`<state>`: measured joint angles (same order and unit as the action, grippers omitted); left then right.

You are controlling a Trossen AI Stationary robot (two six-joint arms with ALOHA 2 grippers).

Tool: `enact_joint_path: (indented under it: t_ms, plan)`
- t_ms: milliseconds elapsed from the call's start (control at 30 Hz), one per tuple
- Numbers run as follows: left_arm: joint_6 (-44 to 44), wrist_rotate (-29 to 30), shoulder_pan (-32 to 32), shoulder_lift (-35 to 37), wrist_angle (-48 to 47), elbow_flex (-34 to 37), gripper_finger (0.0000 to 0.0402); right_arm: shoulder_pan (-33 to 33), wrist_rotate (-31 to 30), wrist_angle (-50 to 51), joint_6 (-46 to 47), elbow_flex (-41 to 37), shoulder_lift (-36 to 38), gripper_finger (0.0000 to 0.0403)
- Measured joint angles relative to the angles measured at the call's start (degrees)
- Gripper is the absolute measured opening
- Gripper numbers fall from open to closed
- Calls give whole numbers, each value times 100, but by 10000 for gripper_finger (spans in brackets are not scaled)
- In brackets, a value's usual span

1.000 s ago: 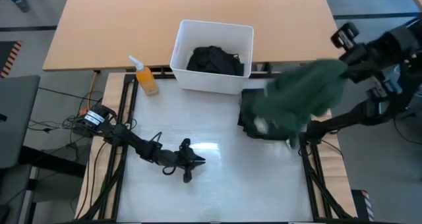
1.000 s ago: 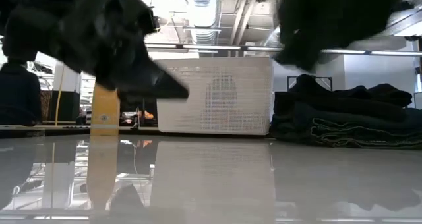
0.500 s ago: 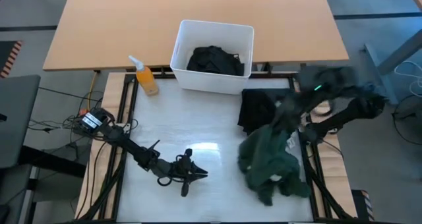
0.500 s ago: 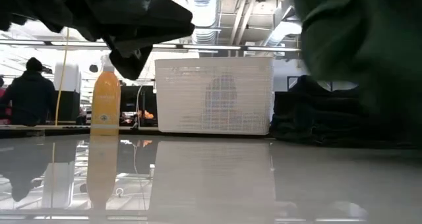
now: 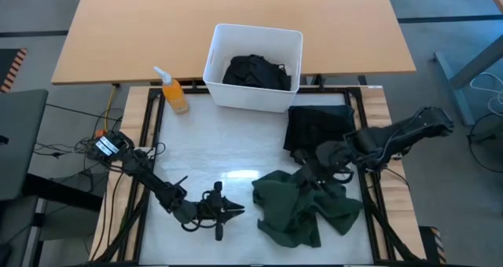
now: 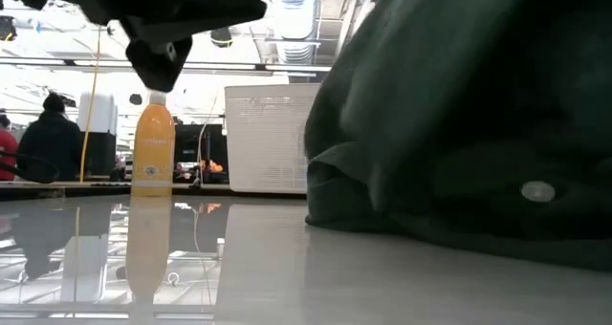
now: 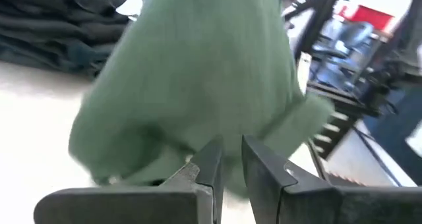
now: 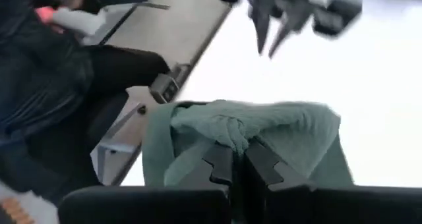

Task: Fold laundry
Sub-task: Remove the green polo shirt from the white bin, then fold the green polo shirt

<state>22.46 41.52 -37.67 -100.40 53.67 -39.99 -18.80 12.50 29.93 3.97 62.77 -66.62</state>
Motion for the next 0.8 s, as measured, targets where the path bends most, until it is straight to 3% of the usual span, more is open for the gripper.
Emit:
enact_joint_path:
  t_ms: [200, 300, 467, 667, 800]
  plan:
    - [-165, -18, 99, 0, -119, -303, 42, -281, -194, -2105, 594, -1490, 401, 27]
    - [-189, -159, 118, 0, -431, -517, 42, -299, -458, -2713, 769, -1858, 403, 28]
    - [-221, -229, 107, 0, -1022, -898, 42, -285, -1104, -2876, 956, -1933, 345, 32]
    - [-471, -325, 112, -111, -1055, -1252, 49, -108, -2148, -3061, 1548, -1930, 252, 28]
    - [-580, -87, 192, -413, -1071, -1564, 69, 35, -2660, -3115, 2031, -1925, 164, 29]
